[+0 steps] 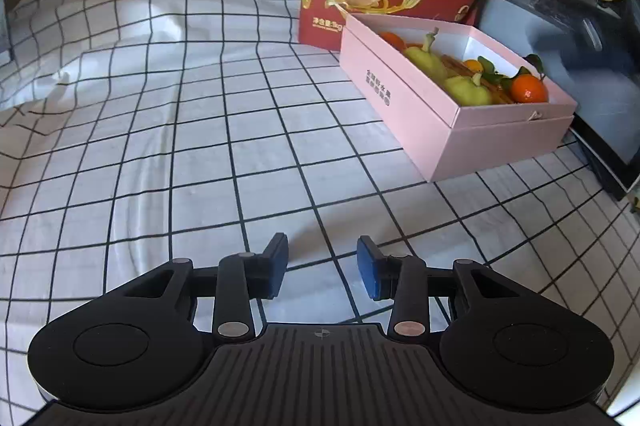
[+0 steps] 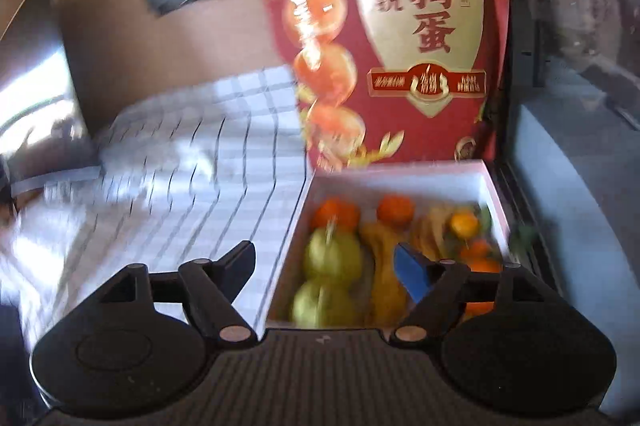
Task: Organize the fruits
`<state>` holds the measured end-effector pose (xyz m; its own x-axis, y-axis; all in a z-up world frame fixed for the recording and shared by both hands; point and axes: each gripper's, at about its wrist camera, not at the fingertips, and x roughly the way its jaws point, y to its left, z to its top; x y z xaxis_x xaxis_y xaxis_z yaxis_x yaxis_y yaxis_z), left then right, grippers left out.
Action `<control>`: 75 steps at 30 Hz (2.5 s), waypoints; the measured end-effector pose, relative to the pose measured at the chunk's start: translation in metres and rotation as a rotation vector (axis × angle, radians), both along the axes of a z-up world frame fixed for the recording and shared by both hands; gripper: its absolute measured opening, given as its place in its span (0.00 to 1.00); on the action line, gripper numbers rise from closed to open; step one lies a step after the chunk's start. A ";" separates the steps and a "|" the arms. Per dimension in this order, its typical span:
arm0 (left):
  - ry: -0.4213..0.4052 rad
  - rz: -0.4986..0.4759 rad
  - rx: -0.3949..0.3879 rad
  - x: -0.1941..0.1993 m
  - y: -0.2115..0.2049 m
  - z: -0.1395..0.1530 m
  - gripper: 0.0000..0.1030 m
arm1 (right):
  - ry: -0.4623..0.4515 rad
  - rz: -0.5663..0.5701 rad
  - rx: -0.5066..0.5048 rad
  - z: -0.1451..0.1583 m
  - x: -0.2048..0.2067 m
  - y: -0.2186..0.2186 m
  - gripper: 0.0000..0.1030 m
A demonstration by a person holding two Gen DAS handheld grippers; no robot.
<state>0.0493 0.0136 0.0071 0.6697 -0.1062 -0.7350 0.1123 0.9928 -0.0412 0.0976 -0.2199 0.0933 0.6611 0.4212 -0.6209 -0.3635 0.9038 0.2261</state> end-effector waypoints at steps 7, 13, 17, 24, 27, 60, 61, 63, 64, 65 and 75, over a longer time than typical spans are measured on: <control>-0.088 0.017 0.047 -0.007 -0.020 -0.009 0.54 | 0.074 -0.035 -0.148 -0.070 -0.038 0.011 0.79; -0.130 0.052 0.047 0.000 -0.030 -0.014 0.60 | 0.094 -0.083 -0.137 -0.094 -0.023 0.012 0.80; -0.153 0.079 0.051 0.002 -0.035 -0.016 0.61 | 0.071 -0.080 -0.193 -0.100 -0.015 0.019 0.83; -0.154 0.089 0.061 0.005 -0.038 -0.017 0.64 | 0.037 -0.147 -0.199 -0.109 -0.015 0.013 1.00; -0.154 0.098 0.064 0.005 -0.038 -0.017 0.64 | 0.023 -0.152 -0.196 -0.109 -0.016 0.013 1.00; -0.156 0.094 0.056 0.005 -0.036 -0.017 0.63 | 0.005 -0.180 -0.187 -0.110 -0.021 0.012 1.00; -0.156 0.094 0.056 0.005 -0.036 -0.017 0.63 | 0.005 -0.180 -0.187 -0.110 -0.021 0.012 1.00; -0.156 0.094 0.056 0.005 -0.036 -0.017 0.63 | 0.005 -0.180 -0.187 -0.110 -0.021 0.012 1.00; -0.156 0.094 0.056 0.005 -0.036 -0.017 0.63 | 0.005 -0.180 -0.187 -0.110 -0.021 0.012 1.00; -0.156 0.094 0.056 0.005 -0.036 -0.017 0.63 | 0.005 -0.180 -0.187 -0.110 -0.021 0.012 1.00; -0.156 0.094 0.056 0.005 -0.036 -0.017 0.63 | 0.004 -0.180 -0.187 -0.110 -0.021 0.012 1.00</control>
